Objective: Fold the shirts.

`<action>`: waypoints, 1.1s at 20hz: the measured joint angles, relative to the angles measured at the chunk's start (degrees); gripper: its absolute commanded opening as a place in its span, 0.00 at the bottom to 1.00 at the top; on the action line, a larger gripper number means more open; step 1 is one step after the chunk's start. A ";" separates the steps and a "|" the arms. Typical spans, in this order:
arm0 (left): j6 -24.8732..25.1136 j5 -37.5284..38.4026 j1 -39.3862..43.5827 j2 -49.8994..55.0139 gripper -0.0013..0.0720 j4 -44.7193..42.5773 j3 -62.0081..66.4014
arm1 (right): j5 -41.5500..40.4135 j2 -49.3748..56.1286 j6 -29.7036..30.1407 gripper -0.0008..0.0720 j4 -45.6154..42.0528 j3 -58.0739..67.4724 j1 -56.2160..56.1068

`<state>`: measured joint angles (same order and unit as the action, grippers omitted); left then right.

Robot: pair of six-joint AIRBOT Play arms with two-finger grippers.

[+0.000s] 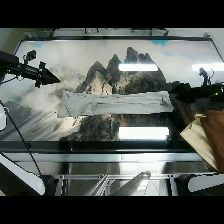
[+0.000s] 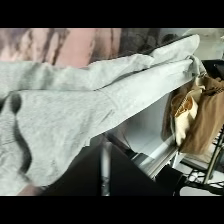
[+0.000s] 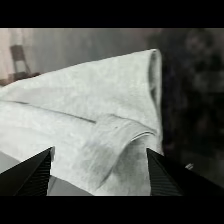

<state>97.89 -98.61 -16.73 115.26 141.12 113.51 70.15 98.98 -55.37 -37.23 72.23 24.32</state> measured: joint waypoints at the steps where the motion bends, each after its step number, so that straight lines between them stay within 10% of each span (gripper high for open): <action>1: -0.44 -0.22 0.61 -0.07 0.05 0.00 0.83 | -0.24 0.66 -1.03 0.88 -1.01 0.44 -0.04; 6: -1.09 0.61 5.99 -0.24 0.04 -0.07 -0.92 | -0.55 5.09 -4.87 0.87 -3.34 1.51 -1.53; 9: -0.37 3.93 11.04 -0.28 0.04 -0.22 -4.37 | -0.66 6.97 -5.09 0.56 -3.65 1.66 -4.20; 11: 0.74 7.08 15.34 -0.20 0.04 -0.26 -6.78 | -1.51 7.74 -4.74 0.03 -4.39 1.88 -6.36; 22: -2.12 18.43 38.32 11.91 0.04 -10.23 -1.57 | 12.28 4.04 -3.61 0.03 -4.57 10.60 -4.94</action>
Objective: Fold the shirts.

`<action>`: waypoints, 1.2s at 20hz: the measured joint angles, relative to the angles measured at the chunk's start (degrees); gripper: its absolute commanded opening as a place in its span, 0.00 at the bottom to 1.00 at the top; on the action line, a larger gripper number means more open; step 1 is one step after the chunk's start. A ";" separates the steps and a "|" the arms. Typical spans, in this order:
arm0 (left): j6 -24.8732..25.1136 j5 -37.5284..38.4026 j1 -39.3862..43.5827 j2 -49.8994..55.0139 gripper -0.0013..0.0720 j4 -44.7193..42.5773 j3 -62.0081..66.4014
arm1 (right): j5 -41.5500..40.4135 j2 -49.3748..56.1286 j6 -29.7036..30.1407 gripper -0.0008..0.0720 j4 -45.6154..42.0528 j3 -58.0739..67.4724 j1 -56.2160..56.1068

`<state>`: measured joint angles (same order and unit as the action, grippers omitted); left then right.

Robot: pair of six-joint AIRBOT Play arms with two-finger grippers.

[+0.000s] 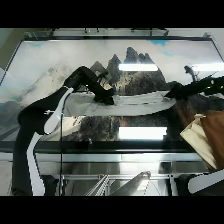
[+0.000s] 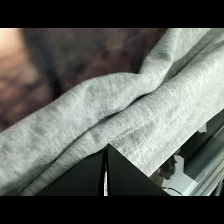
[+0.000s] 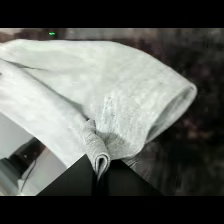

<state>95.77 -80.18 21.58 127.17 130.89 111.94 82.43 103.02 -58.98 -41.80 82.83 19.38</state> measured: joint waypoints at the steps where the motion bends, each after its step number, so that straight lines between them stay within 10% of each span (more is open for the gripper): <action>1: -0.94 -0.48 1.53 1.44 0.04 -0.11 1.97 | 1.95 -1.42 -0.20 0.03 0.96 0.85 1.01; 12: -0.52 -2.14 0.70 -7.19 0.04 9.29 8.52 | 8.46 -13.46 -0.61 0.03 15.63 3.48 -4.13; 21: 4.17 -12.28 -27.34 -35.10 0.05 8.61 -7.37 | -19.76 -2.62 -1.57 0.03 17.88 6.80 -43.06; 23: 6.03 -12.07 -31.87 -39.82 0.05 8.61 -13.35 | -25.00 3.63 -2.38 0.71 17.90 11.23 -48.81; 24: 7.02 -11.58 -33.62 -41.81 0.05 8.46 -16.22 | -26.16 6.36 -2.56 0.67 18.08 13.79 -50.90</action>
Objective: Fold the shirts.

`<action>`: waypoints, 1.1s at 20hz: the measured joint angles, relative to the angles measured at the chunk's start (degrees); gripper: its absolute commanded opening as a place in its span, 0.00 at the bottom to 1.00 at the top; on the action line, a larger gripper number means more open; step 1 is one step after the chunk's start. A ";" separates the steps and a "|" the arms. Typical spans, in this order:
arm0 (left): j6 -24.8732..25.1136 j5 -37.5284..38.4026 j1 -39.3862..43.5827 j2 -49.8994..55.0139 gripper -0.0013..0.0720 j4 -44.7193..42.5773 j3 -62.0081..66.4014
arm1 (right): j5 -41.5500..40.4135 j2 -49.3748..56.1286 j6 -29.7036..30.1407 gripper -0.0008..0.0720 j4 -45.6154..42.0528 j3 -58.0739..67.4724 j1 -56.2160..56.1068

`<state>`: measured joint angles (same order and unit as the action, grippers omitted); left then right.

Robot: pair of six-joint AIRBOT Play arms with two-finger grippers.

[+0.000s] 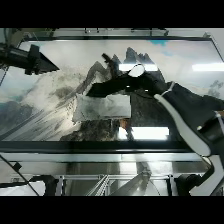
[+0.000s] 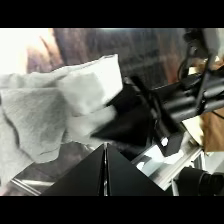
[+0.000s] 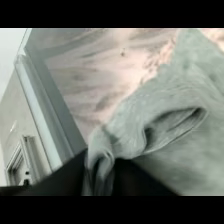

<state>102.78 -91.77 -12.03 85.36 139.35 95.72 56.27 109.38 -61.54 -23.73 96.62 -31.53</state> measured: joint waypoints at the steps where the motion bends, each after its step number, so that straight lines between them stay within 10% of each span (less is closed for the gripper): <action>1: 0.98 0.13 -1.49 -1.84 0.05 -0.07 -2.54 | 0.11 2.12 -0.33 0.48 0.15 2.43 -1.44; 10: 7.96 4.07 -7.17 -17.05 0.05 0.22 -21.51 | 23.56 -2.38 -9.79 0.42 -8.76 9.60 10.16; 12: 8.76 4.37 -7.32 -20.20 0.05 0.22 -24.74 | 26.80 -4.39 -14.60 0.88 -16.02 9.33 15.02; 17: 9.44 4.79 -7.48 -27.34 0.05 0.20 -30.51 | 27.26 -6.03 -26.40 0.90 -33.09 0.90 23.23; 22: 9.79 6.03 -7.48 -31.58 0.05 0.17 -33.46 | 19.12 -2.84 -25.55 0.99 -31.54 -8.33 23.56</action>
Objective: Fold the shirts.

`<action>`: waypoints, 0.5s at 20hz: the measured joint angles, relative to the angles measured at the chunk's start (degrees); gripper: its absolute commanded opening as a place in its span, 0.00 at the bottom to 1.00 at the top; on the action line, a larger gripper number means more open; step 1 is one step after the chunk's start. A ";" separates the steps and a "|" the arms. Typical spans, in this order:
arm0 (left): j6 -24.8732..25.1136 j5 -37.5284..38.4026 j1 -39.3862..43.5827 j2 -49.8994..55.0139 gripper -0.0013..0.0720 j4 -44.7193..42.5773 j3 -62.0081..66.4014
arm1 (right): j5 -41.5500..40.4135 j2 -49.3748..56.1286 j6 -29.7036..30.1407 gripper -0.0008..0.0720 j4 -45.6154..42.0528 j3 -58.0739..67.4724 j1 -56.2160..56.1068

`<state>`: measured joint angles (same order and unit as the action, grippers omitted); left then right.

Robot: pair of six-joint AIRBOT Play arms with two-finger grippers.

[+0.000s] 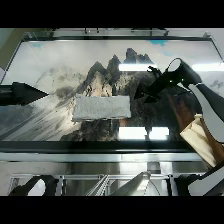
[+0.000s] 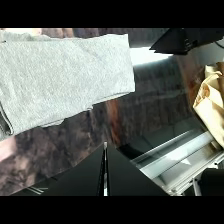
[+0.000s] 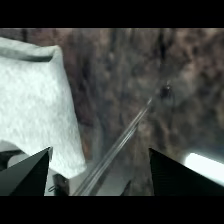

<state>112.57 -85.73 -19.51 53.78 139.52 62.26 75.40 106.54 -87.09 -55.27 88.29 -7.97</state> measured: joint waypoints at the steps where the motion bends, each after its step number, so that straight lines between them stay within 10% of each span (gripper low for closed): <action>1: 0.00 0.02 0.00 -0.35 0.05 0.00 -0.24 | -1.01 1.03 1.07 0.99 1.75 -0.68 -0.46; 10: -0.02 0.20 0.00 -1.11 0.05 -0.04 -0.76 | -5.51 8.48 9.25 0.98 20.76 -2.38 -4.31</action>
<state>112.55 -85.54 -19.51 52.66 139.48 61.49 69.89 115.02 -77.84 -34.50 85.91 -12.27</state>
